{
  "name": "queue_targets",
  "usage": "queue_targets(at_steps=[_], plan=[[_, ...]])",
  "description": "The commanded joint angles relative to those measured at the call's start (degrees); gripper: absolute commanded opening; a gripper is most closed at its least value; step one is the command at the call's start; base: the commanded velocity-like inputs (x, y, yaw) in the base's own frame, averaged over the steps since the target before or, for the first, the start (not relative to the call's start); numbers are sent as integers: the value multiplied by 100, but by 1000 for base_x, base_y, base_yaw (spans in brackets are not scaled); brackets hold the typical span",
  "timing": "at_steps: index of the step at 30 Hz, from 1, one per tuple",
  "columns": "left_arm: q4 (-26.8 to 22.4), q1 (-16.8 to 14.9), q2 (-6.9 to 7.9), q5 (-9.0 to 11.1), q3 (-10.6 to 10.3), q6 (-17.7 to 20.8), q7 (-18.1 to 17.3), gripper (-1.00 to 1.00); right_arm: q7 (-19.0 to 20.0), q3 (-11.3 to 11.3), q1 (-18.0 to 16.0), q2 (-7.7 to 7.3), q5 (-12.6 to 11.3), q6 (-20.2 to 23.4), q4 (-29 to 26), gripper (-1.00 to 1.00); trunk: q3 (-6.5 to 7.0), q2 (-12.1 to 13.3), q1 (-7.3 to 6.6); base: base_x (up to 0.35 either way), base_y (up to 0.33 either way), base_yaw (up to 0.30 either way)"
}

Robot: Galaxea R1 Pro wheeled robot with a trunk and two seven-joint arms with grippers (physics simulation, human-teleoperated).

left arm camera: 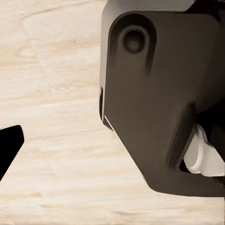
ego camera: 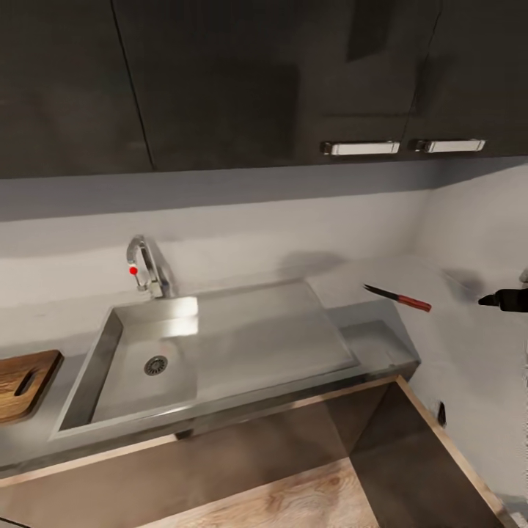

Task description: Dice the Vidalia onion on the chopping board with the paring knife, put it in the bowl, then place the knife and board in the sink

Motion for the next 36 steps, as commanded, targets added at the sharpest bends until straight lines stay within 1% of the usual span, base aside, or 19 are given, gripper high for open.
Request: queue_targets(at_steps=[1, 3, 5, 11, 13, 16, 17, 19, 20, 21, 23, 27, 36], plan=[[9, 20, 19, 60, -46, 10, -35, 100, 53, -10, -7, 1, 63, 15, -4, 100, -9, -12, 4, 0, 0, -130], [9, 93, 79, 59, -46, 9, -63, 100, 22, -10, -7, 1, 62, 15, -4, 100, -7, -12, 4, 0, 0, -68], [9, 138, 104, 57, -46, 9, -81, 100, -22, -10, -9, 1, 58, 15, -4, 100, -6, -12, 4, 0, 0, -28], [2, 171, 105, 52, -47, 3, -84, 100, -54, -2, -9, 13, 46, 15, 0, 100, -5, -12, 4, 56, -46, -6], [1, 175, 104, 52, -47, 3, -84, 100, -52, -2, -8, 42, 42, 15, 3, 100, -5, -12, 4, 193, -177, -1], [1, 176, 103, 52, -51, 3, -84, 100, -51, 15, -9, 125, 44, 15, 4, 100, -5, -12, 4, 227, -214, 0], [1, 177, 103, 52, -49, 3, -84, 100, -51, 74, -9, 149, 45, 15, 4, 100, -5, -12, 4, 238, -225, 0], [1, 177, 103, 52, -49, 0, -79, 100, -51, 436, -10, 179, 41, 15, 5, 100, -5, -12, 4, 243, -229, 0], [1, 177, 102, 52, -49, 1, -78, 100, -49, 517, -8, 182, 40, 15, 5, 100, -5, -12, 4, 244, -230, 0], [1, 178, 102, 52, -51, -2, -77, 100, -48, 650, -9, 186, 39, 15, 5, 100, -5, -12, 4, 244, -231, 0], [1, 178, 103, 52, -48, -4, -76, 100, -44, 795, -7, 191, 38, 15, 5, 100, -5, -12, 4, 245, -230, 0], [1, 178, 110, 52, -46, -6, -76, 100, -37, 874, -9, 193, 38, 10, 55, 100, -5, -12, 4, 245, -207, 0], [1, 178, 117, 52, -46, -6, -76, 100, -21, 894, -4, 194, 31, -61, 218, 100, -5, -12, 4, 217, -38, 0]])
